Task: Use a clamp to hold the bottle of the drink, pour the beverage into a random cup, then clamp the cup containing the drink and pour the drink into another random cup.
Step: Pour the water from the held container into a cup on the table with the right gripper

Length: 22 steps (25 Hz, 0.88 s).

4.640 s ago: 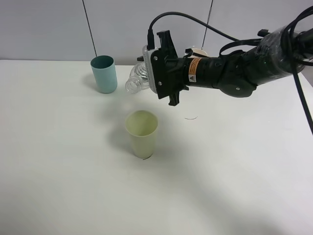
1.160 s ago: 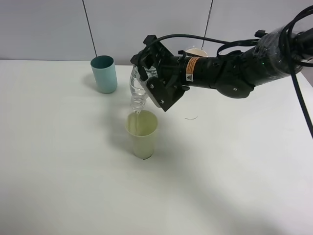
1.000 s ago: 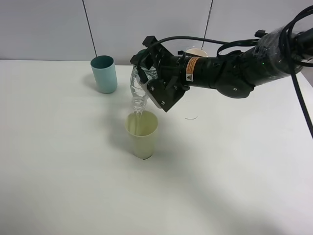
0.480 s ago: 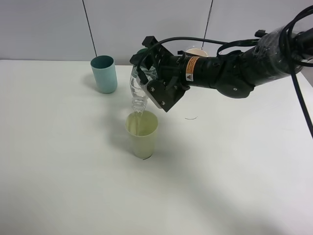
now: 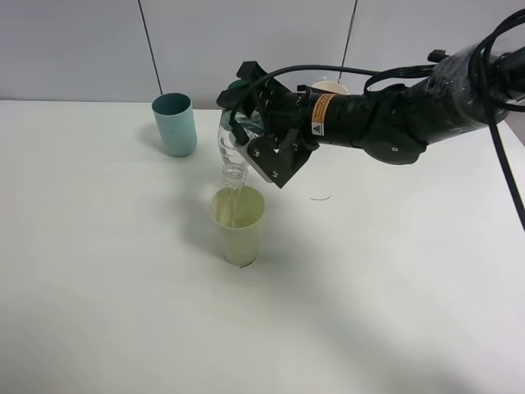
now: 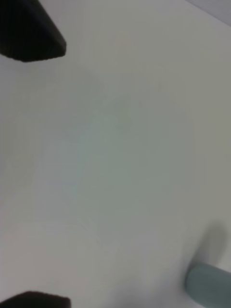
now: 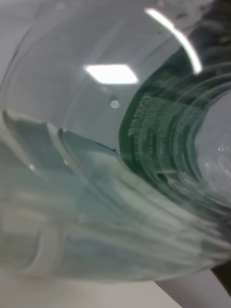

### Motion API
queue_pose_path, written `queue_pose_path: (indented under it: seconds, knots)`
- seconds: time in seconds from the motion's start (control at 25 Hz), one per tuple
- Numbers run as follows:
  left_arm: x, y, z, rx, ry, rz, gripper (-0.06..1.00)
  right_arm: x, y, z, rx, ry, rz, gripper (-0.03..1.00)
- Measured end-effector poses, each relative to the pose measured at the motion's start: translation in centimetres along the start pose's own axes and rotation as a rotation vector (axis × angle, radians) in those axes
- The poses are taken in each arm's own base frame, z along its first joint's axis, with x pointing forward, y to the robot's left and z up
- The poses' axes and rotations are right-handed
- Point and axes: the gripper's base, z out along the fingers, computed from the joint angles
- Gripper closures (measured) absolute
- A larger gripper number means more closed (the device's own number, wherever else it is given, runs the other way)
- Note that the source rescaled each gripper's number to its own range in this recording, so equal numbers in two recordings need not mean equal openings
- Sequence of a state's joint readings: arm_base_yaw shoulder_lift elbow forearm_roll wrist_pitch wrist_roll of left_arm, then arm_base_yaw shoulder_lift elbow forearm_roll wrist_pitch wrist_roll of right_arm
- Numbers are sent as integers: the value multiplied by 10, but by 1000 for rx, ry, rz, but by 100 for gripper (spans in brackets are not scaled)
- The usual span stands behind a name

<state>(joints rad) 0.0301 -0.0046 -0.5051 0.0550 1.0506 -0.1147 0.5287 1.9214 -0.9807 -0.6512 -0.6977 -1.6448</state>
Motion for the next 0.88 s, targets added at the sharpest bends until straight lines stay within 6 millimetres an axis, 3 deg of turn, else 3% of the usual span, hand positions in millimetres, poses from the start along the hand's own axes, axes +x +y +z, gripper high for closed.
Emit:
queue_pose_path:
  seconds: [0.88]
  knots:
    - [0,0,0,0,0,0,5,-4,-8,1,64,-5,-167,97]
